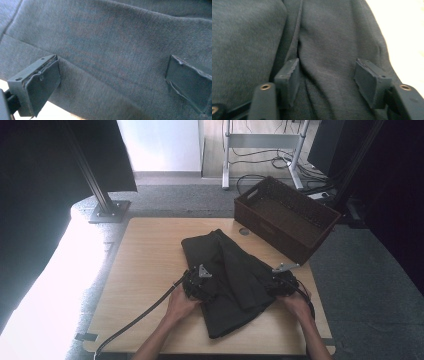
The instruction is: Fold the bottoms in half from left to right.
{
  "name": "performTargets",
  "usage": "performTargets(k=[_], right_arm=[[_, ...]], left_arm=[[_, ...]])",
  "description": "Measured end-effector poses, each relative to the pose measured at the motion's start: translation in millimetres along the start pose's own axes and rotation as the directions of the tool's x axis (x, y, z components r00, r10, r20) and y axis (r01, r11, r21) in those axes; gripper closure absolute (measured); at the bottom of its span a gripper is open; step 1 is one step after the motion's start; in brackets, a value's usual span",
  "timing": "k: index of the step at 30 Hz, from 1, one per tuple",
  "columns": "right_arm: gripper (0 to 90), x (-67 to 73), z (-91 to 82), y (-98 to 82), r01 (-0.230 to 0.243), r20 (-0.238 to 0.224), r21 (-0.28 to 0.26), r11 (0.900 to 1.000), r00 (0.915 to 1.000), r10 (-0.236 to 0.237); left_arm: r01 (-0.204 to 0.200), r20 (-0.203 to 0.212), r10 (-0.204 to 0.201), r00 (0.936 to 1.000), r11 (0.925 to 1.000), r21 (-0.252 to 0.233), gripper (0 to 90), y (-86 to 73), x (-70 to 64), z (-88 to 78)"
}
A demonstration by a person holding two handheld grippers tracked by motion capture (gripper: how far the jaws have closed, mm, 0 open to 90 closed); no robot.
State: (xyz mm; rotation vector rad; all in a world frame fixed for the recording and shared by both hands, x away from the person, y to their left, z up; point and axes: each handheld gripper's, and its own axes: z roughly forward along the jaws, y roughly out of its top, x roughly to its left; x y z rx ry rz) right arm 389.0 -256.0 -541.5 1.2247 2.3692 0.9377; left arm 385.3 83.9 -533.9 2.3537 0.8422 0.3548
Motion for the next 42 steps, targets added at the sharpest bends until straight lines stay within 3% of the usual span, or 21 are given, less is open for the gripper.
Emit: performTargets(k=[6, 15, 23, 29, 36, 39, 42], right_arm=[[34.2, 12.6, -3.0, -6.8, 0.001, -0.015, -0.020, 1.000, 0.9999, -0.002], [33.4, 49.4, -6.1, -11.7, 0.078, -0.079, -0.024, 0.997, 0.9937, -0.080], [34.0, 92.5, -5.4, -11.2, 0.155, -0.126, -0.031, 0.987, 0.9794, -0.157], [38.5, 114.7, -8.7, -11.2, 0.218, -0.138, -0.043, 0.975, 0.9652, -0.222], [33.9, 102.7, -37.8, 1.9, 0.157, -0.126, -0.085, 0.984, 0.9780, -0.166], [31.9, 106.7, -49.3, 15.0, 0.148, -0.142, -0.129, 0.981, 0.9757, -0.166], [30.9, 120.5, -52.7, 31.5, 0.152, -0.189, -0.156, 0.976, 0.9653, -0.180]], left_arm=[[0.026, -0.005, -0.026, 0.9997, 0.9997, 0.005, 0.0, -10.9, 3.9, -2.3], [0.114, 0.045, -0.114, 0.9925, 0.9935, 0.002, 0.0, -39.5, 23.4, -18.3], [0.139, 0.019, -0.139, 0.9901, 0.9901, 0.022, 0.0, -67.4, 31.4, -42.5], [0.157, 0.010, -0.156, 0.9876, 0.9876, -0.011, 0.0, -90.1, 32.9, -57.7], [0.156, 0.009, -0.156, 0.9877, 0.9865, -0.049, 0.0, -96.4, 32.0, -58.7], [0.157, 0.009, -0.157, 0.9876, 0.9863, -0.049, 0.0, -96.5, 31.9, -58.8], [0.156, 0.006, -0.156, 0.9878, 0.9865, -0.050, 0.0, -96.7, 31.9, -58.8]])
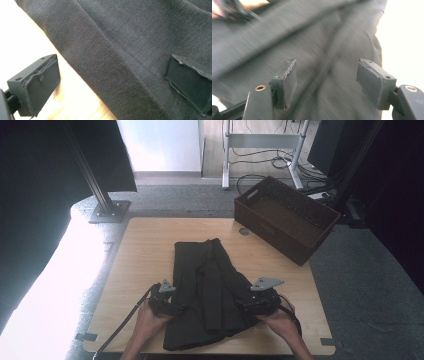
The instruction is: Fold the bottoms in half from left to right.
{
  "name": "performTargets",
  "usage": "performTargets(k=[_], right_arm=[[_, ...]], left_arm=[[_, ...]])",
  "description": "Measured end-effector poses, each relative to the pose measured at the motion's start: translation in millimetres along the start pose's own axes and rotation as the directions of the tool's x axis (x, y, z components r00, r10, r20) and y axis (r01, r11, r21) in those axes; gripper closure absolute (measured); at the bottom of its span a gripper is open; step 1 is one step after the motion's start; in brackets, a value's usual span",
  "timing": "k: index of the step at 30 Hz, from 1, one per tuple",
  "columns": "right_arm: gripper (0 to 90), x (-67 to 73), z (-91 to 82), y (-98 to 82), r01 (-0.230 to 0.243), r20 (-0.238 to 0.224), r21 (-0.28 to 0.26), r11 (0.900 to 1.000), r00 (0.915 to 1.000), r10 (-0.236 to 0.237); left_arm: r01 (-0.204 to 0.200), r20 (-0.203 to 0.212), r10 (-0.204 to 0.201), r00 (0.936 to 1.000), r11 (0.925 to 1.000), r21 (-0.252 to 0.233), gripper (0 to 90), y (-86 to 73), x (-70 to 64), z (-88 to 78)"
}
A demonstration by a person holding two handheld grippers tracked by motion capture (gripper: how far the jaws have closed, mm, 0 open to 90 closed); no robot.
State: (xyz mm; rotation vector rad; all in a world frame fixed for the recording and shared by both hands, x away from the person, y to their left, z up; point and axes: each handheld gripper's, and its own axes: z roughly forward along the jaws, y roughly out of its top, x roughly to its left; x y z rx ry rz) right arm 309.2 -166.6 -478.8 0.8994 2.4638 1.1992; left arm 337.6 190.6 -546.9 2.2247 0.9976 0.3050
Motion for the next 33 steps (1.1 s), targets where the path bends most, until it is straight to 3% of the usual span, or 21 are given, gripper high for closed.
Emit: performTargets(k=[8, 12, 15, 18, 20, 21, 24, 30, 33], right_arm=[[27.5, 40.8, 34.6, 47.6, 0.067, -0.111, -0.022, 0.998, 0.9914, -0.069], [23.0, 55.5, 57.2, 59.2, 0.067, -0.119, -0.019, 0.998, 0.9905, -0.069], [22.9, 62.2, 75.4, 61.0, 0.079, -0.080, 0.021, 0.997, 0.9938, -0.077], [34.2, 66.8, 89.1, 57.4, 0.139, 0.017, 0.088, 0.986, 0.9899, -0.141], [50.0, 66.7, 95.3, 53.0, 0.148, 0.038, 0.143, 0.979, 0.9872, -0.155], [62.7, 66.2, 97.1, 50.8, 0.149, 0.043, 0.164, 0.975, 0.9865, -0.158], [84.3, 62.0, 97.1, 45.9, 0.119, 0.030, 0.193, 0.974, 0.9915, -0.127], [87.7, 47.8, 67.6, 49.7, 0.056, -0.016, 0.123, 0.991, 0.9984, -0.054], [87.7, 40.1, 50.7, 51.3, 0.041, -0.007, 0.091, 0.995, 0.9992, -0.040]], left_arm=[[0.001, 0.001, -0.001, 1.0000, 1.0000, -0.005, 0.0, -0.7, 0.0, -0.1], [0.001, 0.001, -0.001, 1.0000, 1.0000, -0.005, 0.0, -0.7, 0.0, 0.0], [0.002, 0.001, -0.002, 1.0000, 1.0000, -0.005, 0.0, -0.7, 0.0, -0.1], [0.002, 0.001, -0.002, 1.0000, 1.0000, -0.006, 0.0, -0.8, 0.0, -0.1], [0.001, 0.001, -0.001, 1.0000, 1.0000, -0.005, 0.0, -0.8, 0.1, -0.1], [0.000, 0.002, 0.000, 1.0000, 1.0000, -0.005, 0.0, -0.8, 0.1, -0.2], [0.002, 0.002, -0.002, 1.0000, 1.0000, -0.007, 0.0, -0.9, 0.0, -0.1], [0.002, 0.001, -0.002, 1.0000, 1.0000, -0.007, 0.0, -0.9, 0.0, -0.1], [0.003, 0.001, -0.003, 1.0000, 1.0000, -0.007, 0.0, -1.0, 0.0, -0.1]])
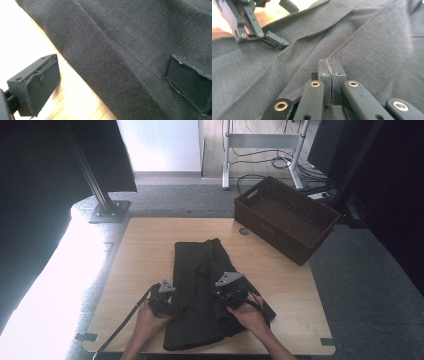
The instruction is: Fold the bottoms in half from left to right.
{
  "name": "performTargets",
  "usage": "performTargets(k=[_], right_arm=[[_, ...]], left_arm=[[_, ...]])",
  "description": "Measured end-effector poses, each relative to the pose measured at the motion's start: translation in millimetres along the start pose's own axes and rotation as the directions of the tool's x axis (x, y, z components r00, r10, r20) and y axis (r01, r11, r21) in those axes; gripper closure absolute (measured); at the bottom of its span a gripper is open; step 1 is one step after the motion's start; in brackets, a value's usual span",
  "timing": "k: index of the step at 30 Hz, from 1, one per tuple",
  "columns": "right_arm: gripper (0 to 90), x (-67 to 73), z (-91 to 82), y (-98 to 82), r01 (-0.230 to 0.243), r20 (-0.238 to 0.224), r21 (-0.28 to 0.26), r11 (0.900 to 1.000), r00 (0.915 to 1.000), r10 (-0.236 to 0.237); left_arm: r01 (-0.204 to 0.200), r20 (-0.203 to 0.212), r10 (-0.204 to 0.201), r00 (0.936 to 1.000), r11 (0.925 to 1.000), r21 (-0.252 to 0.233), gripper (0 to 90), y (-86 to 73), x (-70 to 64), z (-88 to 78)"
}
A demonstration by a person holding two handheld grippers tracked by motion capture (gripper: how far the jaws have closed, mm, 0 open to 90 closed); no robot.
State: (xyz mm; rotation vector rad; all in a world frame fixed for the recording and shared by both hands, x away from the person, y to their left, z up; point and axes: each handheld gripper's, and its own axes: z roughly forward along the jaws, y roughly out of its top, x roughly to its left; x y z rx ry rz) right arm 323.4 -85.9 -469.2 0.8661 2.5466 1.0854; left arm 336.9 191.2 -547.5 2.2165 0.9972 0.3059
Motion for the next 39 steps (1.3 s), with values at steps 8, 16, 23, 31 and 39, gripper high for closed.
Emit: performTargets(k=[8, 16, 23, 31, 39], right_arm=[[87.2, -36.0, -40.1, -19.7, -0.056, 0.079, -0.050, 0.997, 0.9950, 0.060], [57.3, -70.0, -63.8, -40.0, -0.140, 0.152, -0.057, 0.988, 0.9772, 0.148], [46.2, -57.5, -54.9, -28.4, -0.106, 0.076, -0.050, 0.993, 0.9911, 0.110], [78.7, -60.7, -21.6, -62.5, -0.090, 0.158, 0.107, 0.990, 0.9848, 0.072], [88.5, -65.6, -19.3, -101.1, -0.165, 0.102, 0.125, 0.978, 0.9830, 0.152]], left_arm=[[-0.002, -0.001, 0.002, 1.0000, 1.0000, 0.001, 0.0, 0.1, 0.1, -0.1], [0.008, 0.010, -0.008, 0.9999, 0.9999, 0.012, 4.6, 4.3, 1.6, -7.2], [0.016, 0.047, -0.016, 0.9988, 0.9999, -0.006, 9.0, 8.9, -3.2, -22.3], [-0.015, 0.026, 0.014, 0.9996, 0.9992, 0.037, 10.0, 4.2, -11.4, -8.6], [-0.027, -0.034, 0.029, 0.9990, 0.9985, 0.048, 13.3, 6.0, -1.1, -11.4]])
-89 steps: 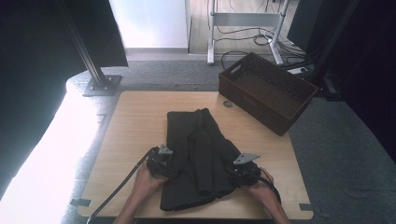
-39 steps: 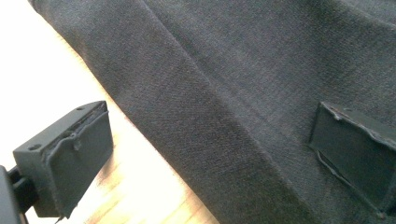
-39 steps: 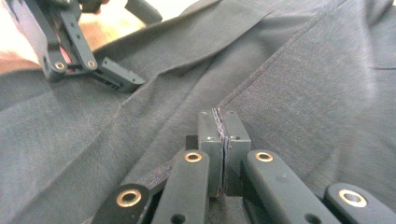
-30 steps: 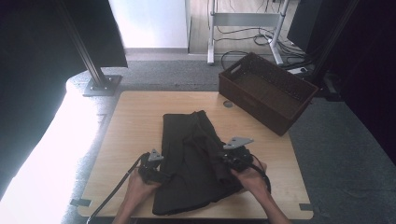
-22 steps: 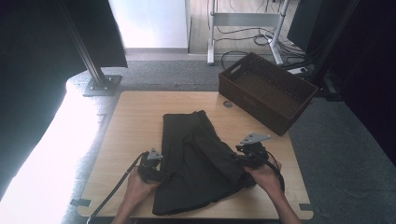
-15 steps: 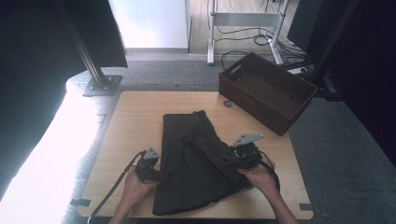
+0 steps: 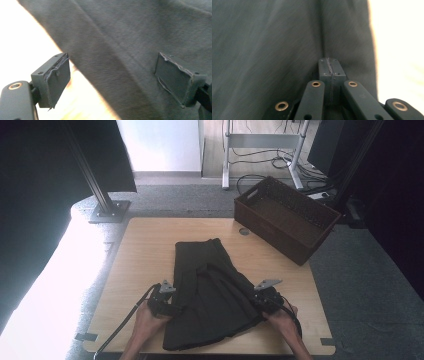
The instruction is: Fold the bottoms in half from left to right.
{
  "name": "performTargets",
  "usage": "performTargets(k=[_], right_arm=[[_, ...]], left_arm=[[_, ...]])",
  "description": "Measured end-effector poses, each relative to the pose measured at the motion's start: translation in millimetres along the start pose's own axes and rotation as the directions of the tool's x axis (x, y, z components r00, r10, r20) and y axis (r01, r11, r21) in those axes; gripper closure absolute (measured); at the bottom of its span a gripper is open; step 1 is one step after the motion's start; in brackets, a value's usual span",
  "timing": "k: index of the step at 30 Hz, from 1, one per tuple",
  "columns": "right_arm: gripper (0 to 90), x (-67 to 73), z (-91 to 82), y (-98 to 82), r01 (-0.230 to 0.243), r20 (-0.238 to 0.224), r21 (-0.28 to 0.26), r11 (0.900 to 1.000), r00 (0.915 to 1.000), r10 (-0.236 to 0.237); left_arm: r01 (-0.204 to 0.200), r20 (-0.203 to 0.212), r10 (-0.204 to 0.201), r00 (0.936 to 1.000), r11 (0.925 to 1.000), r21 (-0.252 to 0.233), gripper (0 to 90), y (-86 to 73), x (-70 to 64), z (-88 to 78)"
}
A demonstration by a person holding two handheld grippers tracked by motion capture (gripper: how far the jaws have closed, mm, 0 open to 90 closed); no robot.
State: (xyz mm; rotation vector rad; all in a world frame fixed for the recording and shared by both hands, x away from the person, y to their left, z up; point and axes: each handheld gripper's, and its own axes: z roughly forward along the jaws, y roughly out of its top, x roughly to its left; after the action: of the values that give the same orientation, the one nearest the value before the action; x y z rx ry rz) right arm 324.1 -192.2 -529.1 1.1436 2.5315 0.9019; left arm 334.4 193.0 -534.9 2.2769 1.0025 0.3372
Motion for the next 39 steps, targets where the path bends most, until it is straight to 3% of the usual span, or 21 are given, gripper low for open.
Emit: performTargets(k=[2, 4, 6, 8, 10, 13, 15, 17, 18, 21, 26, 28, 29, 30, 31, 33, 35, 39], right_arm=[[88.4, 6.6, -4.2, -5.0, 0.006, -0.035, 0.011, 1.000, 0.9994, -0.005], [87.7, 11.6, -12.7, -4.3, 0.023, -0.035, 0.006, 1.000, 0.9991, -0.023], [74.9, 11.1, -22.0, 3.8, 0.022, -0.022, -0.042, 0.999, 0.9995, -0.023], [64.0, 7.5, -24.9, 18.4, 0.024, -0.008, -0.086, 0.996, 0.9997, -0.024], [55.9, 4.6, -20.4, 36.6, 0.034, 0.010, -0.131, 0.991, 0.9994, -0.033], [47.7, 2.4, 0.5, 63.8, 0.047, 0.009, -0.150, 0.988, 0.9989, -0.046], [50.0, -0.4, 19.2, 76.2, 0.059, 0.017, -0.130, 0.990, 0.9982, -0.057], [75.1, -4.5, 36.0, 80.5, 0.058, 0.021, -0.085, 0.995, 0.9982, -0.057], [82.8, -6.6, 42.2, 79.7, 0.050, 0.015, -0.068, 0.996, 0.9987, -0.049], [84.8, -9.2, 49.4, 69.7, 0.016, -0.027, -0.043, 0.999, 0.9995, -0.017], [84.9, 6.9, 35.8, 45.2, 0.025, -0.089, -0.023, 0.999, 0.9956, -0.027], [84.0, 14.3, 28.3, 36.8, 0.035, -0.105, -0.013, 0.999, 0.9938, -0.036], [81.3, 16.2, 24.2, 35.0, 0.041, -0.107, -0.019, 0.999, 0.9934, -0.043], [73.9, 17.1, 19.6, 35.5, 0.045, -0.104, -0.028, 0.999, 0.9935, -0.047], [67.6, 17.3, 14.7, 38.1, 0.046, -0.089, -0.043, 0.998, 0.9948, -0.049], [59.2, 15.4, 6.1, 48.7, 0.040, -0.078, -0.087, 0.995, 0.9958, -0.047], [55.6, 12.9, 1.8, 63.0, 0.034, -0.062, -0.123, 0.992, 0.9972, -0.042], [51.3, 4.9, 11.8, 90.5, 0.012, -0.035, -0.149, 0.989, 0.9993, -0.017]], left_arm=[[0.002, -0.018, -0.002, 0.9998, 0.9999, 0.012, 13.4, 0.8, 7.3, -1.5], [0.006, -0.026, -0.006, 0.9997, 0.9996, 0.029, 14.6, 2.5, 13.5, -3.8], [0.015, -0.033, -0.014, 0.9994, 0.9998, 0.016, 17.6, 4.4, 14.3, -8.0], [0.027, 0.006, -0.027, 0.9996, 0.9996, 0.001, 18.0, 5.7, 10.1, -8.8], [0.019, 0.036, -0.019, 0.9992, 0.9998, 0.003, 17.4, 5.8, 3.2, -5.5], [0.011, 0.036, -0.011, 0.9993, 0.9999, 0.013, 16.6, 4.4, -3.4, 1.8], [0.015, 0.026, -0.016, 0.9995, 0.9998, 0.014, 16.0, 3.7, -3.5, 3.7], [0.010, 0.017, -0.010, 0.9998, 0.9998, 0.018, 15.9, 3.7, -3.0, 3.5], [0.006, 0.018, -0.007, 0.9998, 0.9998, 0.019, 15.9, 3.6, -1.8, 3.4], [0.016, 0.033, -0.017, 0.9993, 0.9993, 0.033, 15.9, 3.9, 6.1, 3.4], [0.016, 0.024, -0.017, 0.9996, 0.9982, 0.057, 16.4, 3.2, 18.0, -1.4], [-0.005, 0.044, 0.002, 0.9990, 0.9980, 0.063, 18.3, 3.7, 18.8, -4.2], [-0.023, 0.054, 0.020, 0.9983, 0.9980, 0.059, 21.6, 4.7, 18.4, -6.8], [-0.034, 0.037, 0.032, 0.9988, 0.9982, 0.050, 24.3, 6.4, 17.6, -10.4], [-0.041, 0.023, 0.040, 0.9989, 0.9986, 0.035, 25.8, 8.8, 17.8, -14.3], [-0.024, 0.040, 0.025, 0.9989, 0.9997, -0.004, 27.8, 15.0, 20.4, -21.1], [-0.023, 0.043, 0.024, 0.9988, 0.9996, -0.018, 28.8, 22.2, 22.0, -23.5], [-0.037, 0.051, 0.037, 0.9980, 0.9993, 0.004, 34.0, 30.8, 24.7, -12.8]])
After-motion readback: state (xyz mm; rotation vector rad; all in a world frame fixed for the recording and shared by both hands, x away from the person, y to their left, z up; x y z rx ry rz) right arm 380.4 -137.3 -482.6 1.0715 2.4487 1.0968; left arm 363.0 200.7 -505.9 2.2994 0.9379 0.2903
